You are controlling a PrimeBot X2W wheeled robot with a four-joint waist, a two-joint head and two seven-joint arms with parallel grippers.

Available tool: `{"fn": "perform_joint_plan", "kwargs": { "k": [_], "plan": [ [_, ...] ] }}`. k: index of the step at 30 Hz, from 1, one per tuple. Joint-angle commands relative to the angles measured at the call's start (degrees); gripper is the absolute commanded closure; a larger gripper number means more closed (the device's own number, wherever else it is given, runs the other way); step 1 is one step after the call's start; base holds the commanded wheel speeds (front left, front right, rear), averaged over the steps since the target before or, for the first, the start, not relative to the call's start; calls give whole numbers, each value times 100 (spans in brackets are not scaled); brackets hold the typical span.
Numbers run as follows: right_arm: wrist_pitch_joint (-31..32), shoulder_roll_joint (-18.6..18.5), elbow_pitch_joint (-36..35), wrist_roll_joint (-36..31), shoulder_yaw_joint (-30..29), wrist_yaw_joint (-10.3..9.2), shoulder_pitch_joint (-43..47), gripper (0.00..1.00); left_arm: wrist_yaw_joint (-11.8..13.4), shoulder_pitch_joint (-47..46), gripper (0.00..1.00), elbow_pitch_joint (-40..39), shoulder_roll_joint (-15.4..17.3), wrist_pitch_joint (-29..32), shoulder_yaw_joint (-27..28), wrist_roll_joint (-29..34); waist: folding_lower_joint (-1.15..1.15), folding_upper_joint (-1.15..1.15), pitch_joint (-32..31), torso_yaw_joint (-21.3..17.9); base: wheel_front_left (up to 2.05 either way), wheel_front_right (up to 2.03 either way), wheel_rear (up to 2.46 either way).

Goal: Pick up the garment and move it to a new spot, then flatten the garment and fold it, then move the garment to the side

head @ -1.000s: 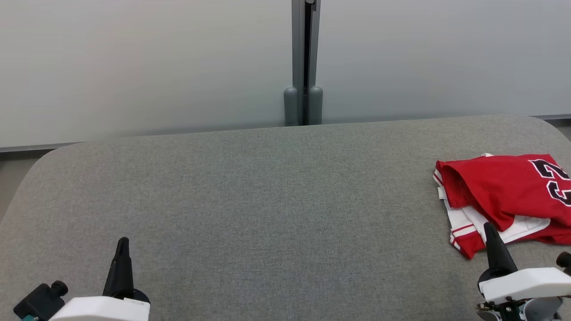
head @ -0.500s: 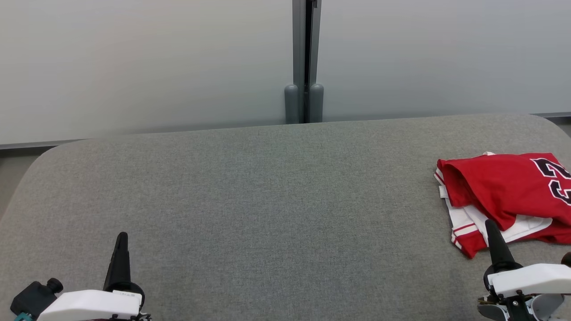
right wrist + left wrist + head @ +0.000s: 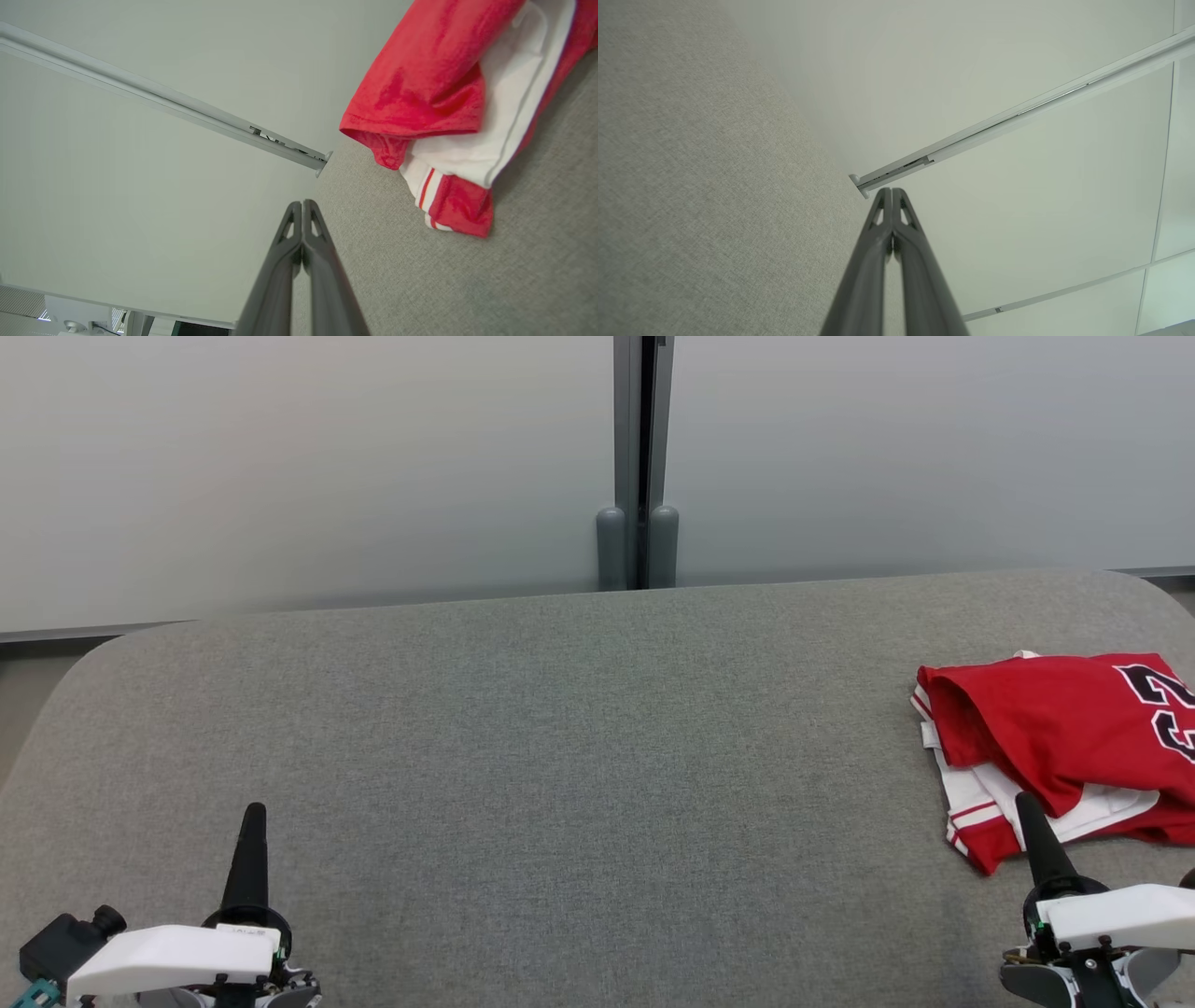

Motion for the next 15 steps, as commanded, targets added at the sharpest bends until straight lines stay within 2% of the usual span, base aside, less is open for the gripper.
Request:
{"fn": "perform_joint_plan", "kwargs": {
  "k": [1, 15],
  "plan": [
    [54, -21, -77, 164, -44, 2, -118, 100, -29, -140, 100, -23, 38, 44, 43, -178, 0, 0, 6, 2, 0, 0, 0],
    [230, 38, -87, 783, -154, 2, -145, 100, -54, -259, 100, 29, 40, 221, 77, -843, 0, 0, 47, 12, 0, 0, 0]
  ]
}}
